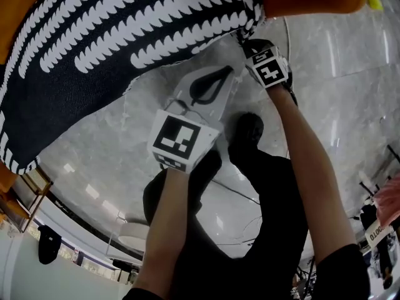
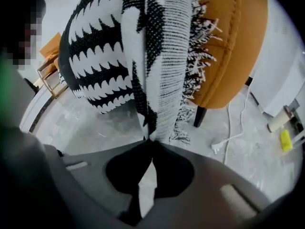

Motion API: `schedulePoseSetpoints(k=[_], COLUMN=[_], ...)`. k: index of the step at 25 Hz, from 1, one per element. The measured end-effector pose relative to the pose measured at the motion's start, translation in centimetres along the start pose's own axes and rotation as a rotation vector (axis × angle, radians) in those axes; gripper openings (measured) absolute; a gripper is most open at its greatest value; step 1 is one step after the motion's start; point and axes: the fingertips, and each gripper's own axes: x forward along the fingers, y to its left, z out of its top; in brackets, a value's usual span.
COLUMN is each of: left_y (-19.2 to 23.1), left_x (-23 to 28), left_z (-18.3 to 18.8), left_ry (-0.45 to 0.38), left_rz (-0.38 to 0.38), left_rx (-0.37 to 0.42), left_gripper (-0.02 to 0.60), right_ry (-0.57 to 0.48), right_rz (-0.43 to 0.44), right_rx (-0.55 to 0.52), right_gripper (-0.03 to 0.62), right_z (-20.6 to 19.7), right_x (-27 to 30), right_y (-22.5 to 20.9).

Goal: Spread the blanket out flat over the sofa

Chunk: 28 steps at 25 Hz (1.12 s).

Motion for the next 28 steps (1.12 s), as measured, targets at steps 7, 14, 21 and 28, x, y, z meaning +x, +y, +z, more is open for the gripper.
schedulePoseSetpoints(k=[7,14,21,28], left_y=[-0.4,-1.0,-1.5,-3.8], left_x=[0.7,-0.6,-3.5,-5.9], left_z=[0.3,-0.5,0.7,1.4], left_ry=[0.008,0.035,0.015,0.018], left_rz=[0.008,-0.009,0.016,0.061], left_rx=[-0.01,0.004,-0.034,-0.104], left_gripper=[0.011,0.011,0.011,0.011], right_ry=[0.028,0.046,0.102,0.06], right_rz=[0.017,0.043,0.038,-0.009], right_rx=[0.006,0.054,0.084,0.053], right_gripper=[0.011,0.011,0.014,0.105], right_z=[-0.7,-0.9,-0.5,1.3], right_x=[-0.2,-0.4,-2.9,-6.8], right_y=[-1.7,-0.1,0.9,1.0])
